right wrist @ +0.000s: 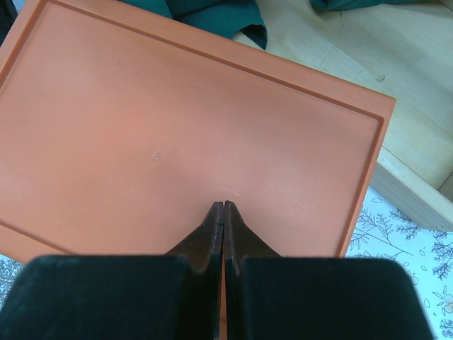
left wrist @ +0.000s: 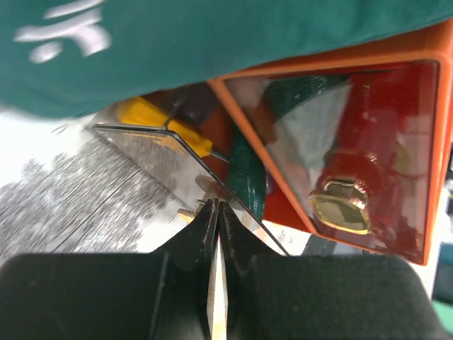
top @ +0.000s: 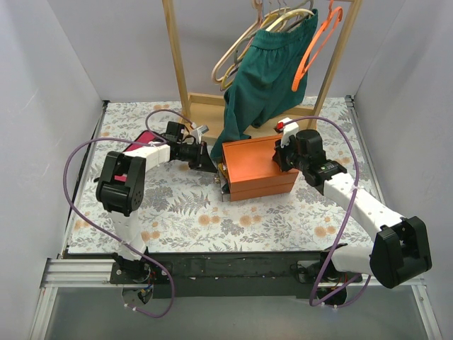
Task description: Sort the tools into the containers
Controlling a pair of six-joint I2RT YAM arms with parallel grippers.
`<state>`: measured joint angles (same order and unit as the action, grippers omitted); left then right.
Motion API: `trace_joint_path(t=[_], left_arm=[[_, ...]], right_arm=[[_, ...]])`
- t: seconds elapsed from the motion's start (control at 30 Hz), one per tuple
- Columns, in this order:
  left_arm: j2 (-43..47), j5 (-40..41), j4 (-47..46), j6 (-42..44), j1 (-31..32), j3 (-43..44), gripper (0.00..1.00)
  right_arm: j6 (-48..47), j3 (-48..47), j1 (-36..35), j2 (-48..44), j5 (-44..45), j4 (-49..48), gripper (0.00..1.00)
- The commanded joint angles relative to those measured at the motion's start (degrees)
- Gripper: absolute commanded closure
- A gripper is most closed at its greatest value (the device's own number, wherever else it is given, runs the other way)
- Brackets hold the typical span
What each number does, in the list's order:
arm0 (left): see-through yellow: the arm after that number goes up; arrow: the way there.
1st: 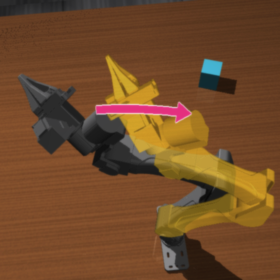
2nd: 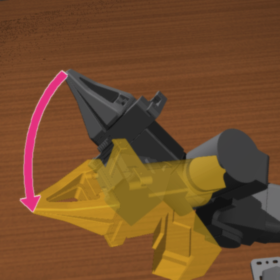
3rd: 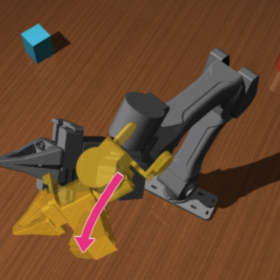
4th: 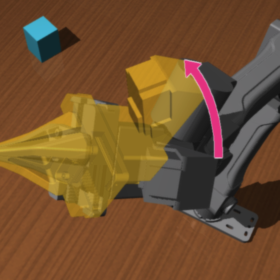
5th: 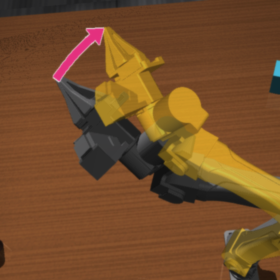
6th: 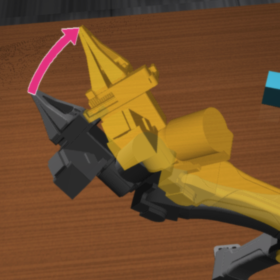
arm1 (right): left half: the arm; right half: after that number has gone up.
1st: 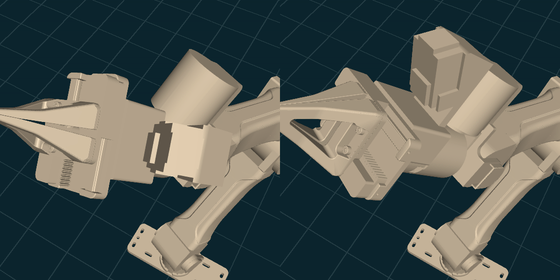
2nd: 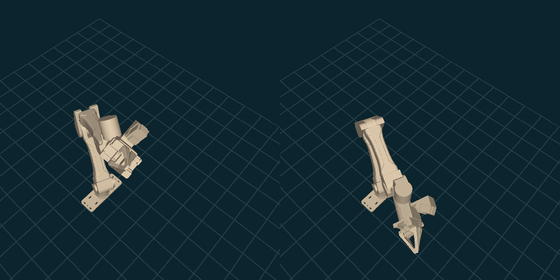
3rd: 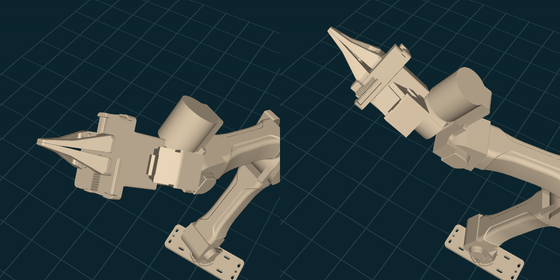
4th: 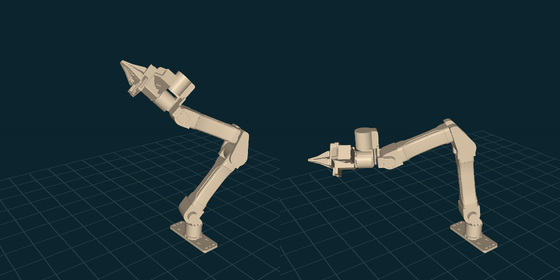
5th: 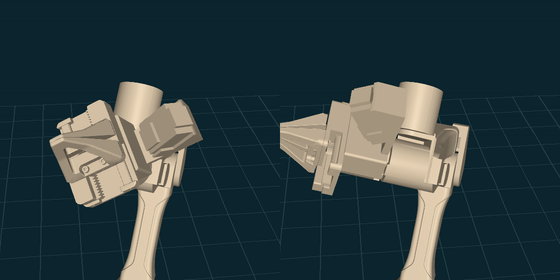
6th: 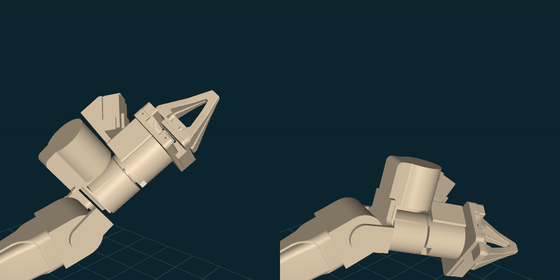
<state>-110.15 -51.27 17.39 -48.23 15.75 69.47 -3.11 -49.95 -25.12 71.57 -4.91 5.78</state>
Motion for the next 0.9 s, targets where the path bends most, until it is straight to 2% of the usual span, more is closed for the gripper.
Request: trace_joint_path(t=[0.0,0.4,0.53,0.63,0.73,0.77,0.8,0.83,0.87], left_arm=[[-1.38,-9.45,-5.78,-1.86,1.21,1.63,0.95],[-4.02,-13.95,-20.98,-9.95,3.67,-1.35,0.93],[-3.32,-13.34,-20.82,-9.87,3.68,-2.76,0.92],[-0.26,-12.02,-13.98,-6.89,3.15,-2.85,0.90],[3.18,-7.55,-4.58,-2.50,1.83,-3.20,0.70],[5.45,-3.10,-2.29,-1.35,1.40,-3.46,0.55],[6.25,-0.62,3.39,-0.65,0.43,-3.38,0.49],[6.87,2.02,6.23,0.14,-0.10,-3.29,0.34],[7.83,3.87,8.69,0.85,-0.63,-3.64,0.29]], right_arm=[[1.18,2.41,0.16,1.73,-1.07,7.67,0.99],[0.92,0.91,0.78,4.37,-0.72,8.02,0.99],[0.48,0.47,0.87,4.46,-0.46,8.46,0.99],[-0.57,-1.37,1.22,3.84,0.25,9.51,0.99],[-4.26,-4.62,1.31,2.52,0.77,10.65,0.99],[-5.31,-5.32,1.31,2.09,1.30,10.92,0.99],[-7.93,-6.81,1.39,1.21,1.48,11.35,0.99],[-9.44,-7.35,1.31,0.77,1.48,11.36,0.87],[-11.54,-7.87,1.31,0.24,1.22,11.36,0.82]])
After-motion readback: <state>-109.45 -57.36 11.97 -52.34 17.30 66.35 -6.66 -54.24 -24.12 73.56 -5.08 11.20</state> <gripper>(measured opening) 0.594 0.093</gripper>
